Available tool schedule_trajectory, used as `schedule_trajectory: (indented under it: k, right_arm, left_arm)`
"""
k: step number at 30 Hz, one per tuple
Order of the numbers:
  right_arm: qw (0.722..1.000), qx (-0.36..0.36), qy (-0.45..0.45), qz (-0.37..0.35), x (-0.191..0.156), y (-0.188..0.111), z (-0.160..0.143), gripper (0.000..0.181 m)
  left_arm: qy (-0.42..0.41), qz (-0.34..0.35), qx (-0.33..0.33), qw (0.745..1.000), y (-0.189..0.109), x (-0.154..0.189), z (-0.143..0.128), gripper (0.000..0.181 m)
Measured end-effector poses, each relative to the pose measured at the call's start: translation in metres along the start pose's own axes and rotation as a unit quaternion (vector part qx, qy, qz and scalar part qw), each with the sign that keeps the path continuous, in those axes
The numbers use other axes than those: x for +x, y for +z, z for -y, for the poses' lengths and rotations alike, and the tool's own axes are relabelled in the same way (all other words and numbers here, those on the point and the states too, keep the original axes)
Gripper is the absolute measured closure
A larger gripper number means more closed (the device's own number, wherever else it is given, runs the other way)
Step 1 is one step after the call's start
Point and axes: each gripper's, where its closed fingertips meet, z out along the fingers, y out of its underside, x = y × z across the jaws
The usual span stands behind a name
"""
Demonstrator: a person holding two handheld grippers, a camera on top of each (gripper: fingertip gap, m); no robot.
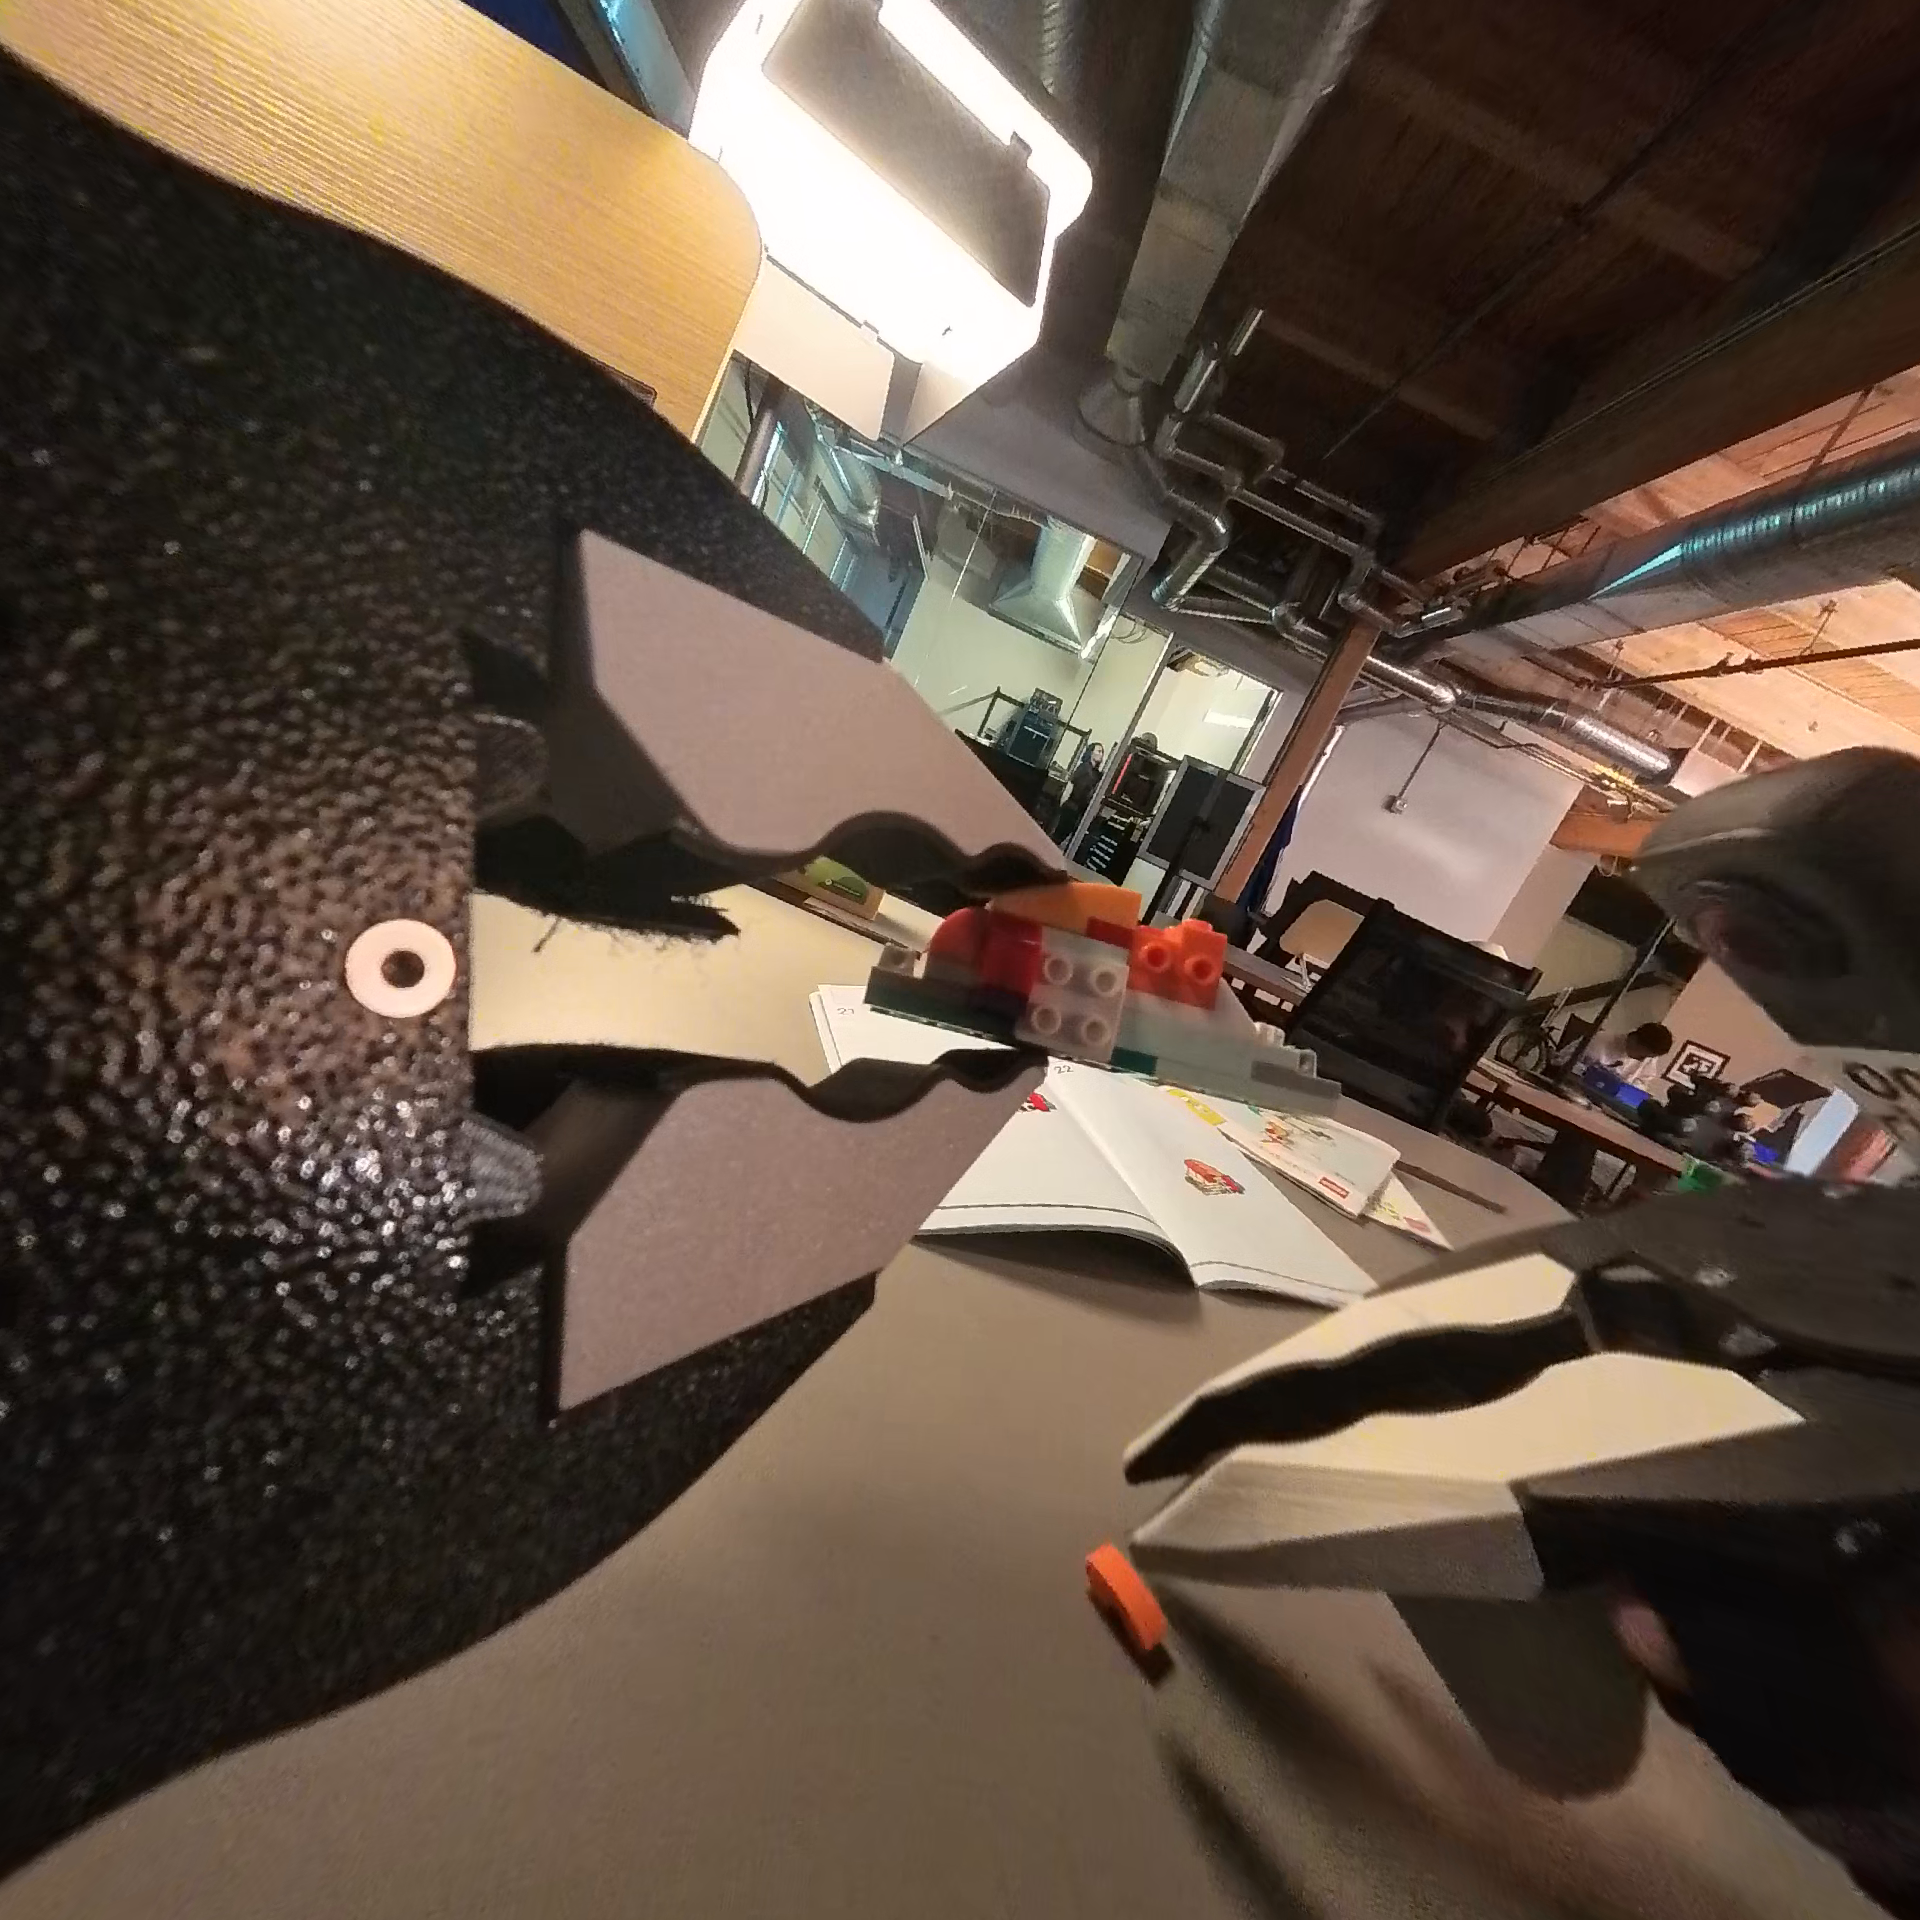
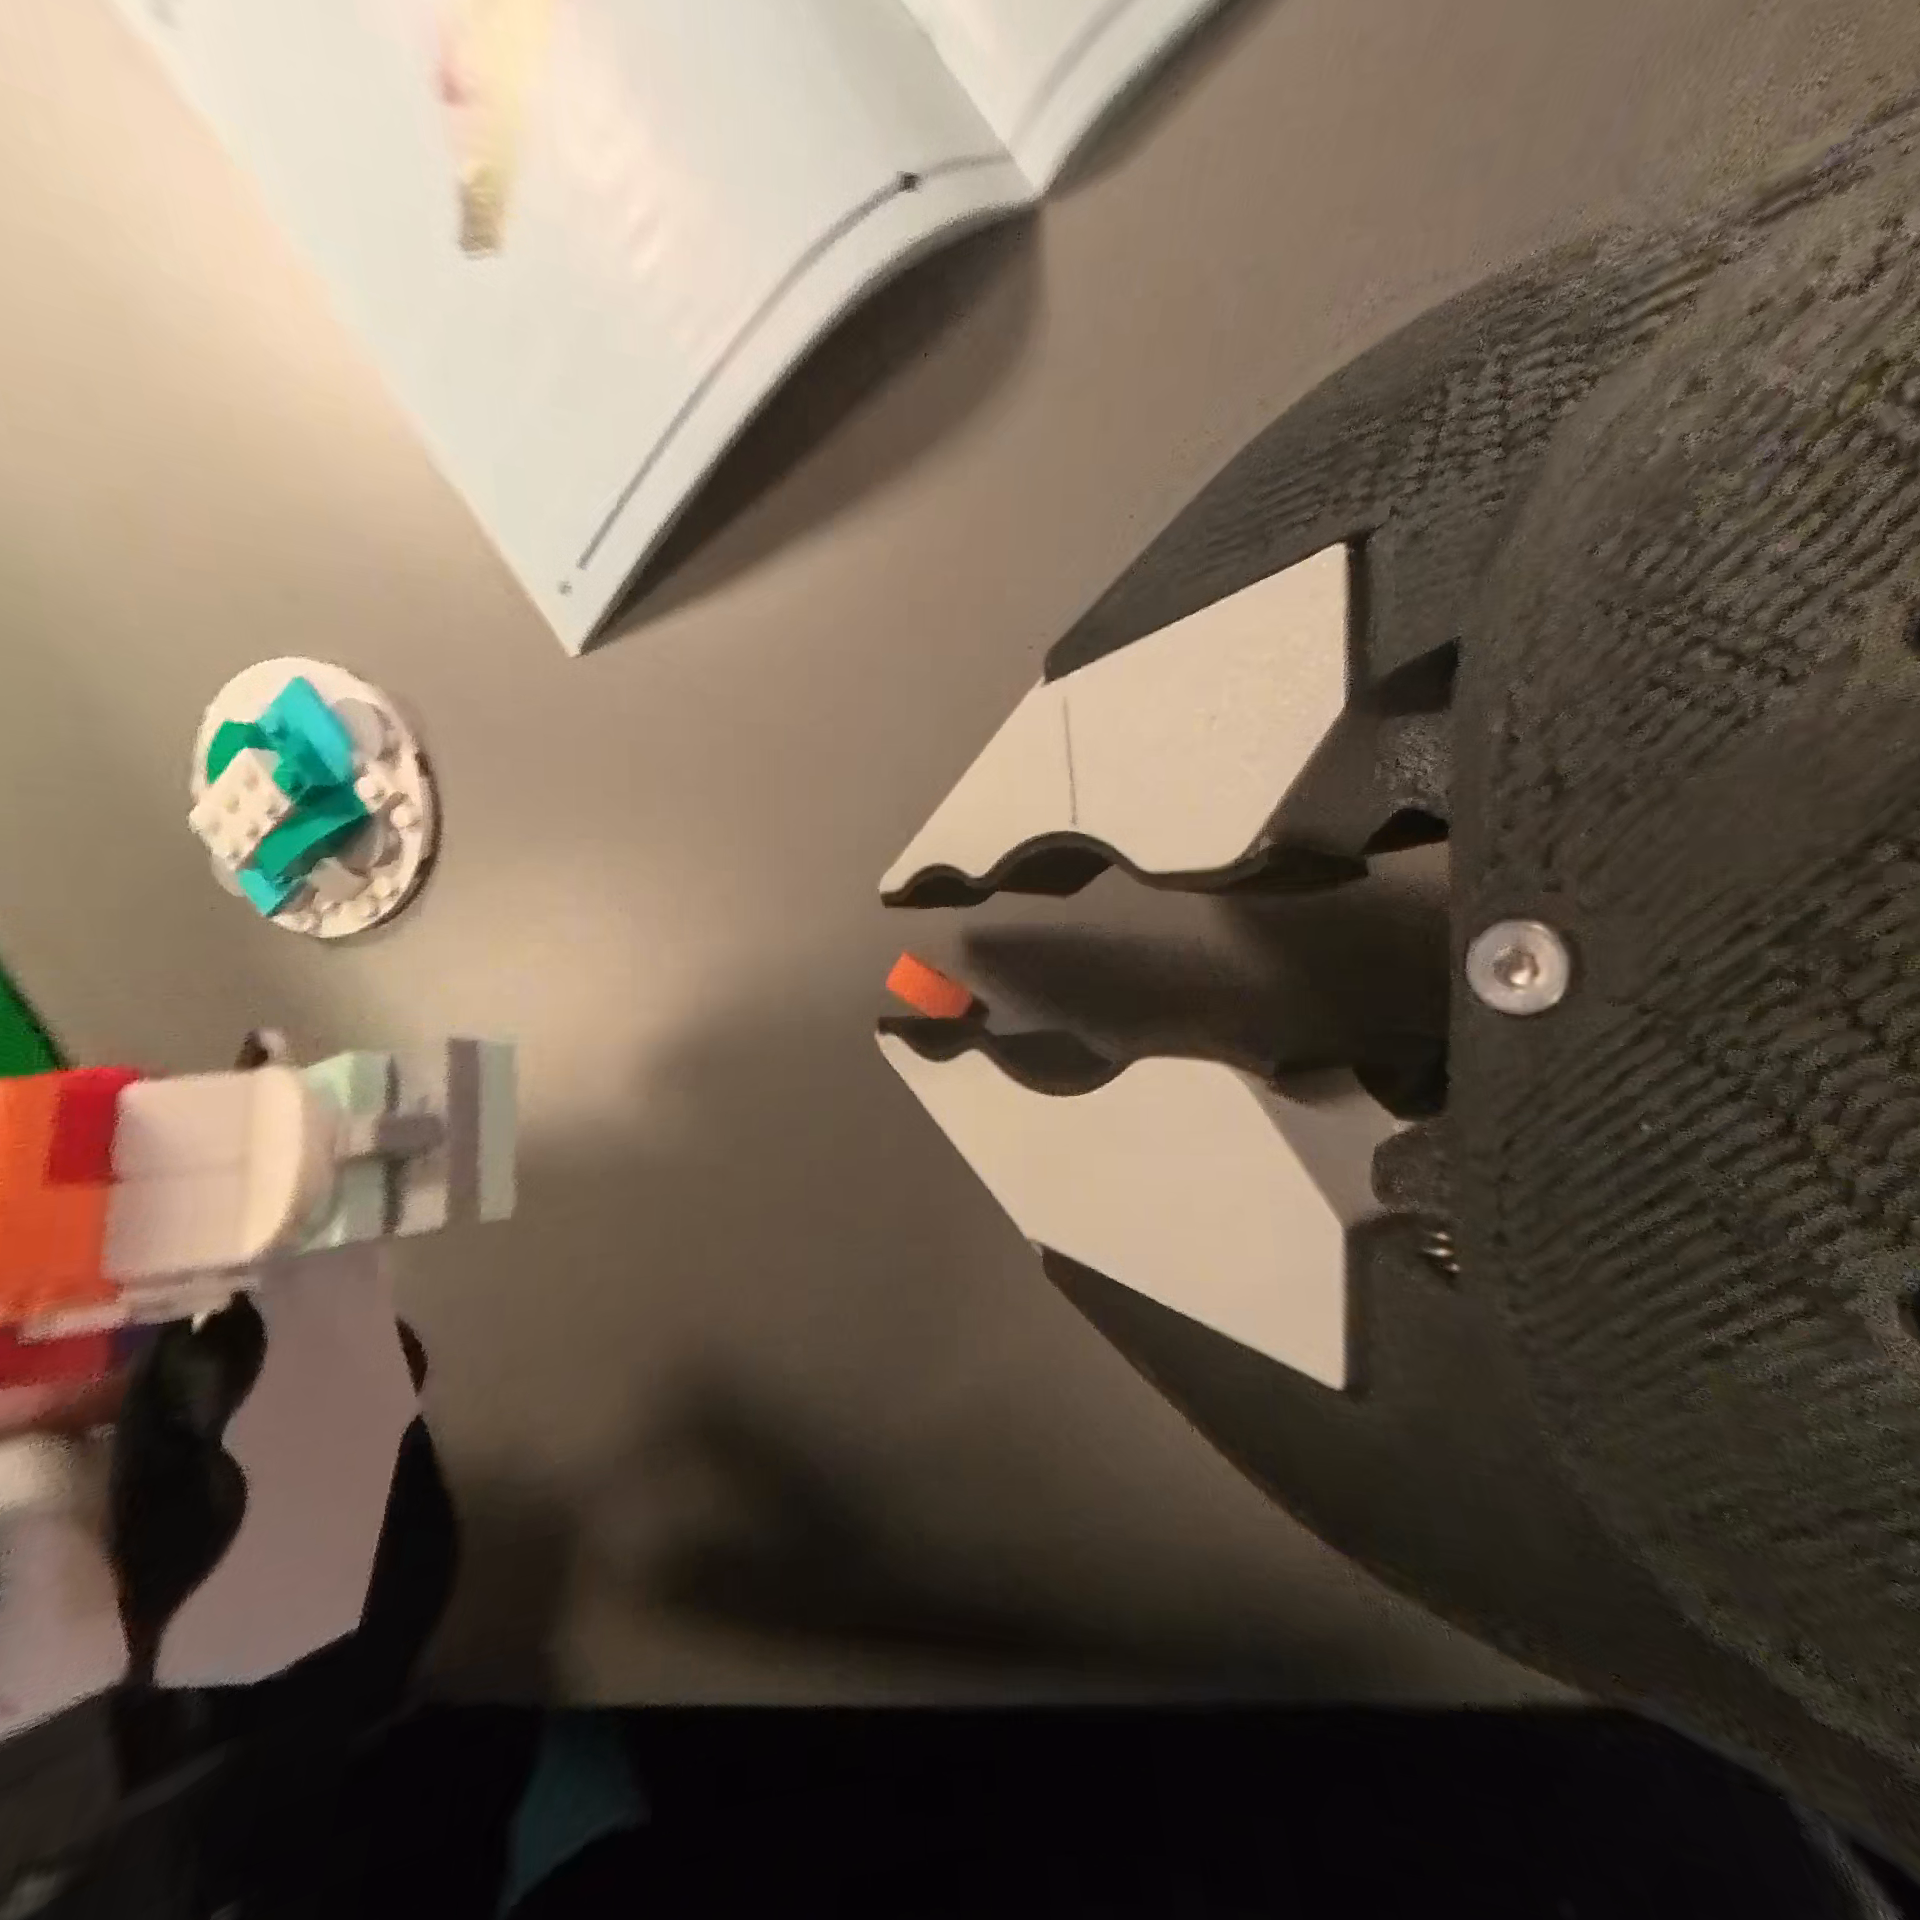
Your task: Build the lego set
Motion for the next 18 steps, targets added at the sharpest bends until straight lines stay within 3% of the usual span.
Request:
schedule_trajectory:
  k: [4, 10, 18]
  right_arm:
    - [0.998, -0.007, 0.025, -0.056, -0.0038, 0.0001, -0.0053, 0.155]
    - [0.992, 0.003, 0.020, -0.126, -0.0006, 0.0018, -0.0102, 0.165]
    - [0.990, 0.043, 0.058, -0.119, 0.0013, 0.0011, -0.0076, 0.175]
  left_arm:
    - [0.001, -0.002, 0.001, 1.000, 0.0000, 0.0008, 0.0003, 0.155]
    - [0.002, -0.001, 0.002, 1.000, -0.0005, 0.0005, 0.0006, 0.154]
    - [0.006, -0.004, 0.003, 1.000, -0.0005, 0.0021, 0.0003, 0.154]
